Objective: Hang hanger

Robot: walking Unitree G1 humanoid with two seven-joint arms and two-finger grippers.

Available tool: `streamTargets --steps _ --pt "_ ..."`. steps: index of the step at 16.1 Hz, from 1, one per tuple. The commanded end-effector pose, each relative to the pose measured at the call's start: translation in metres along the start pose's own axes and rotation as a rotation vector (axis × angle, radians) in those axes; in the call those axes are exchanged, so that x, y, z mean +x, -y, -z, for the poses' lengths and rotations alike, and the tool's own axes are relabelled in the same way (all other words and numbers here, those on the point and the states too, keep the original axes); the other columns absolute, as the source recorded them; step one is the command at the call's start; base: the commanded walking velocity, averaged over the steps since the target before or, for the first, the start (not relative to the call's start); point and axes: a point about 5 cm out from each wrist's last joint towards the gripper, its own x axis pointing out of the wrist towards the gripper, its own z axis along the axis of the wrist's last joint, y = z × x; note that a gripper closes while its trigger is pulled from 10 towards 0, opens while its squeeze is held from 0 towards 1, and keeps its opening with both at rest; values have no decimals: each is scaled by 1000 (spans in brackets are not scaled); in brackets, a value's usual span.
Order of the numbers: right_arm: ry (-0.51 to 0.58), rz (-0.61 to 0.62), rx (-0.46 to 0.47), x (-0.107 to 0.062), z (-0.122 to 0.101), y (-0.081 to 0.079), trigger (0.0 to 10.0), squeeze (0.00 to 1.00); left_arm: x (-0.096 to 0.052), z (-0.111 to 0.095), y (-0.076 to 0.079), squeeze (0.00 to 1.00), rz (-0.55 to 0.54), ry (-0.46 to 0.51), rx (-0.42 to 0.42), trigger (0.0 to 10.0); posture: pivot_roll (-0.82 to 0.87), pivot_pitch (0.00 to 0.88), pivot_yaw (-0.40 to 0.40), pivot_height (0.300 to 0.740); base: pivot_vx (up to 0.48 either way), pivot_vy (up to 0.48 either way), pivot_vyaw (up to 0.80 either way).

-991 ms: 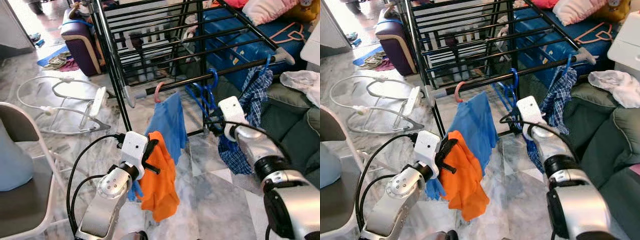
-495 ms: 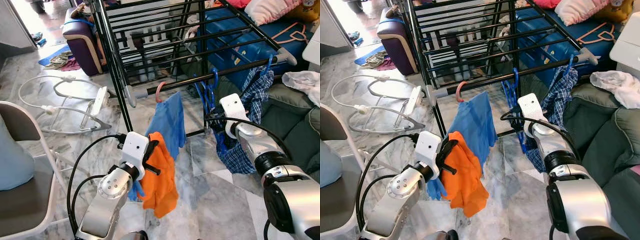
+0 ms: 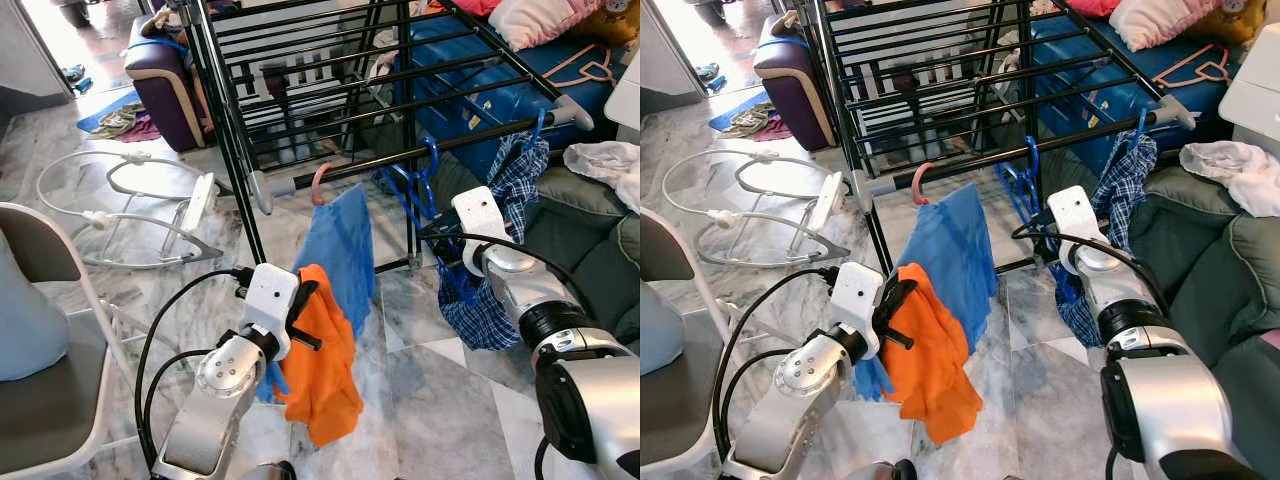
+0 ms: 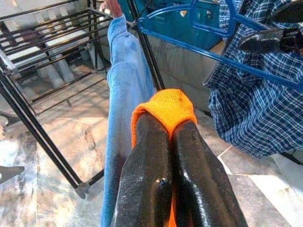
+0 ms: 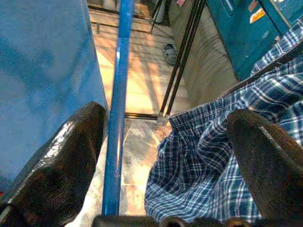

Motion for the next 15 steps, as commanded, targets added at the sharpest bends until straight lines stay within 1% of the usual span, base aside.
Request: streamTargets --steps 1,7,8,9,11,15 --pt "14 11 11 0 -5 4 10000 0 1 -3 -2 0 3 3 18 10000 -100 78 76 740 0 0 0" --pt "31 -15 -2 1 -10 0 10000 0 1 -3 -2 0 2 -1 20 10000 -97 77 75 740 0 0 0" --pt "51 -27 9 2 -16 -3 2471 0 1 -3 -2 0 3 -3 21 10000 -97 77 75 740 0 0 0" --pt "57 -30 16 3 -18 -3 0 0 1 -3 -2 0 3 -4 22 10000 -97 77 75 740 0 0 0" --pt "60 -35 27 3 -20 -5 0 0 1 -2 -2 0 3 -6 23 10000 -97 77 75 740 0 0 0" --pt "52 -43 29 3 -17 -4 0 0 1 -1 -2 0 0 -13 22 10000 -91 77 71 740 0 0 0"
